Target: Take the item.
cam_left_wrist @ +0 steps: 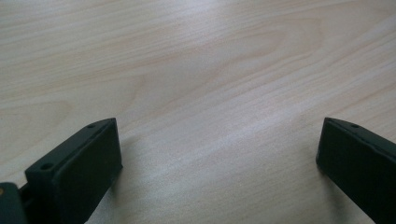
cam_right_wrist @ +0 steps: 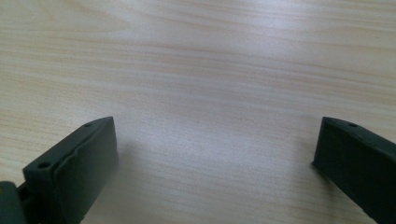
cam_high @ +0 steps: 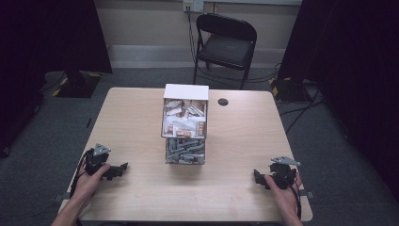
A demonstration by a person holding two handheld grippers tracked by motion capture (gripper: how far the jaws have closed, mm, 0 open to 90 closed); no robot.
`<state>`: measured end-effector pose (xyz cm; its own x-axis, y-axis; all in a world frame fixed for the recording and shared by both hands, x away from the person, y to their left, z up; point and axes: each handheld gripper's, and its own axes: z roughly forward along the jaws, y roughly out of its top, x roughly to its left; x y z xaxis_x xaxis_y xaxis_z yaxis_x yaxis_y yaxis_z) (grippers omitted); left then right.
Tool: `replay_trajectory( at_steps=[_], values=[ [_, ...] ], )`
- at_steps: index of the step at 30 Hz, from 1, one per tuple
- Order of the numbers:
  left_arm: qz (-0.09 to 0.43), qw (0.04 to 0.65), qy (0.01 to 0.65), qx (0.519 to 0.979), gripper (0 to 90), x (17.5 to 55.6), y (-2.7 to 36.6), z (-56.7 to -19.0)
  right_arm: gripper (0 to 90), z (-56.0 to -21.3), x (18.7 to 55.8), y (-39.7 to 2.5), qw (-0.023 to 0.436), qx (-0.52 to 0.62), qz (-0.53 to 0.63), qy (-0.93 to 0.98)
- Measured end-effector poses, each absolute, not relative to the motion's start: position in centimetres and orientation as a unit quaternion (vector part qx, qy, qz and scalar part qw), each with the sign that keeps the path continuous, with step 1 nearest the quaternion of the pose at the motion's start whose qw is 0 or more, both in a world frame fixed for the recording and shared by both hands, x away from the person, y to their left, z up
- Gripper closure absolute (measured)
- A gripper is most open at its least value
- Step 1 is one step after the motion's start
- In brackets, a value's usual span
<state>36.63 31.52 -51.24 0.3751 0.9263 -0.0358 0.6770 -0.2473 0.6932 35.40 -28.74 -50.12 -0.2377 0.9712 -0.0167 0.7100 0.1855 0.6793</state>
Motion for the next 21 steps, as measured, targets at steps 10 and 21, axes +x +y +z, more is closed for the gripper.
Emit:
replay_trajectory(
  at_steps=[10, 21],
  values=[
    [0.194, 0.319, 0.523, 0.766, 0.0, 36.6, 31.5, -51.2, 10.9, -49.8, 35.3, -28.6, 0.229, 0.572, 0.288, 0.733],
    [0.194, 0.319, 0.523, 0.766, 0.0, 36.6, 31.5, -51.2, 19.9, -48.6, 35.2, -28.1, 0.199, 0.563, 0.332, 0.730]
  ],
)
